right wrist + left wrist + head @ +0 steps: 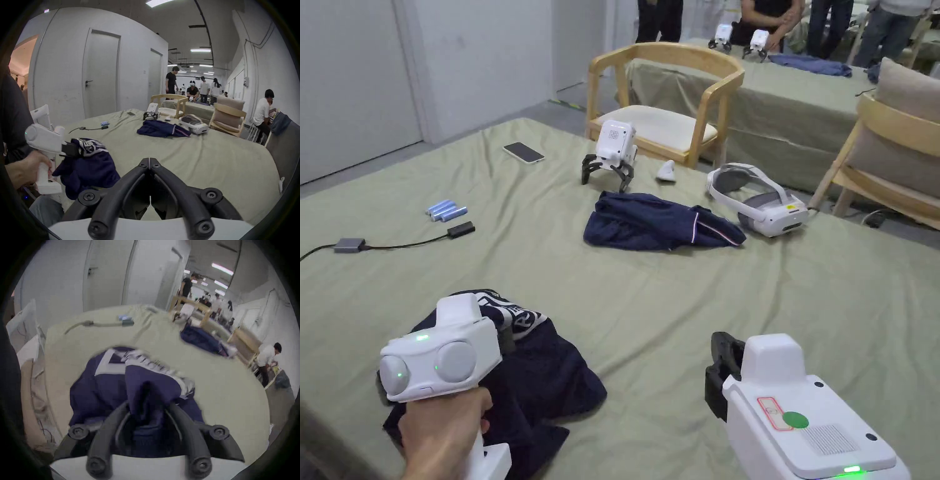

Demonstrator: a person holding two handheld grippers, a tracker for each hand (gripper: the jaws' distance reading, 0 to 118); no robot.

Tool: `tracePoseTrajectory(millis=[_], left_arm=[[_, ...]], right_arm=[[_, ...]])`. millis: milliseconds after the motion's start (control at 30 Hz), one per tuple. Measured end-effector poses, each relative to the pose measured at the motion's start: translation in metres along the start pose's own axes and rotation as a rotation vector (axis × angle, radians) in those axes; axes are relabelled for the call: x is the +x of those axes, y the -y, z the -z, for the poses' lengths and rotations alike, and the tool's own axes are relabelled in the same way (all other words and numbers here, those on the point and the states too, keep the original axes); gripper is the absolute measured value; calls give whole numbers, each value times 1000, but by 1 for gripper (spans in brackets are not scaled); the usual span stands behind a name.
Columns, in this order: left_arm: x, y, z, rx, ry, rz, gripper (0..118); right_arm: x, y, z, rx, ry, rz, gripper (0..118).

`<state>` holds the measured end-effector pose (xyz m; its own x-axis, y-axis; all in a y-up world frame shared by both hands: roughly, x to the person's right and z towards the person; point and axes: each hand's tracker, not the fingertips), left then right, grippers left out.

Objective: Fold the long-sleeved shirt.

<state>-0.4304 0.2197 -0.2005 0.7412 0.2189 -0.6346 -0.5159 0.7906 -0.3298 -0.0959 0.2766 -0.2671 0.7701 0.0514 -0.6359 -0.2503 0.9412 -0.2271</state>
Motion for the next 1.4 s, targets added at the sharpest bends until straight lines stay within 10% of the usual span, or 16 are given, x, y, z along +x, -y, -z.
tracePoseTrajectory(millis=[400,967,1000,1100,1400], left_arm=[[204,-28,-151,211,432,156,24],[482,229,-111,-257,673,525,25],[485,240,-106,-283,657,566,32],[482,251,-110,-321,686,583,107],[394,123,-170,91,658,556,109]], right_arm=[[121,-18,-135,136,272,52,0],[260,77,-225,-19,645,272,0],[264,82,-225,-30,644,276,0],[268,96,-228,-60,657,276,0],[244,76,-234,1,638,271,0]])
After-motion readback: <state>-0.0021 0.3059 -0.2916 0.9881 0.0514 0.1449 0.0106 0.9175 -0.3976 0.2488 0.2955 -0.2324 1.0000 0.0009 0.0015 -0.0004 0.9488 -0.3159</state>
